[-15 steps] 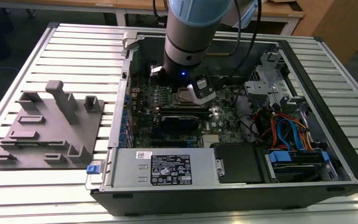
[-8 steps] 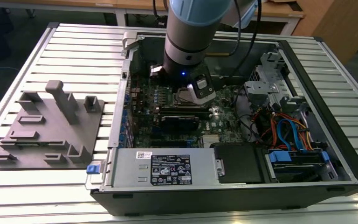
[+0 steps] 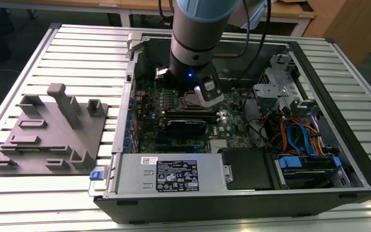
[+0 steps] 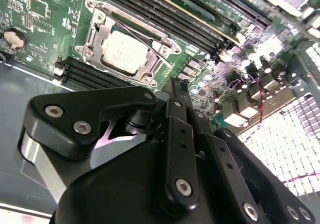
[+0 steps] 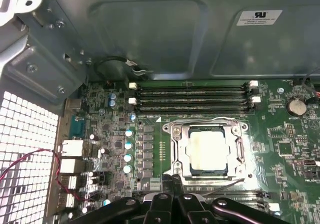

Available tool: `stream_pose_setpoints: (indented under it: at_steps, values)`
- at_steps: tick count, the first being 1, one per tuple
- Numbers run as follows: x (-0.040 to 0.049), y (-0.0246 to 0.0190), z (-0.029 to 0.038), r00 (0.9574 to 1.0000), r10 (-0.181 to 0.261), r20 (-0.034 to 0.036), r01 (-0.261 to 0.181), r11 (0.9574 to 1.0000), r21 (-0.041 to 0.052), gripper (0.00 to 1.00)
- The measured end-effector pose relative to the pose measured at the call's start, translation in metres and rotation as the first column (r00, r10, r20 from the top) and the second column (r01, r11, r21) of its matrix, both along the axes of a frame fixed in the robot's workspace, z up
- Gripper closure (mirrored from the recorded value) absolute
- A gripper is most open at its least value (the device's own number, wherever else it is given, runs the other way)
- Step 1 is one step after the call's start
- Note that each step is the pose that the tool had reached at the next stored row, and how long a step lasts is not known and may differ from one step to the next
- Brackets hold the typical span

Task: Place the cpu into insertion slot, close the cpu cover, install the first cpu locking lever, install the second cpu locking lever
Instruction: 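Install the second cpu locking lever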

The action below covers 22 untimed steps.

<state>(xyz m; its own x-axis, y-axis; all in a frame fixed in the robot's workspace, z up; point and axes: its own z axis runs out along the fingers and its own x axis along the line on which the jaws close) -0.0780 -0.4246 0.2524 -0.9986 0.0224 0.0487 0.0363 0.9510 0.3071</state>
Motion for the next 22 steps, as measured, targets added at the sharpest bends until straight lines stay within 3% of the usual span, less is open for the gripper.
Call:
stream_pose_setpoints:
  at_steps: [2, 5, 6, 13, 20, 22]
  values:
    - [0.0, 0.0001, 0.0016, 1.0, 0.0, 0.0, 0.0, 0.9998, -0.0202, 0.9]
    - [0.0009, 0.0003, 0.0016, 1.0, -0.003, 0.0002, 0.003, 0.9976, -0.0691, 0.9]
    - [0.0015, 0.0003, 0.0017, 1.0, -0.004, 0.0001, 0.004, 0.9967, -0.0808, 0.9]
    - [0.0188, 0.0008, 0.0016, 1.0, -0.006, -0.0043, 0.005, 0.9965, -0.0834, 0.9]
    - [0.038, 0.0008, 0.0007, 0.9998, -0.006, -0.0171, 0.004, 0.9966, -0.0827, 0.9]
    - [0.0414, 0.0009, -0.0003, 0.9997, -0.006, -0.0244, 0.004, 0.9965, -0.0831, 0.9]
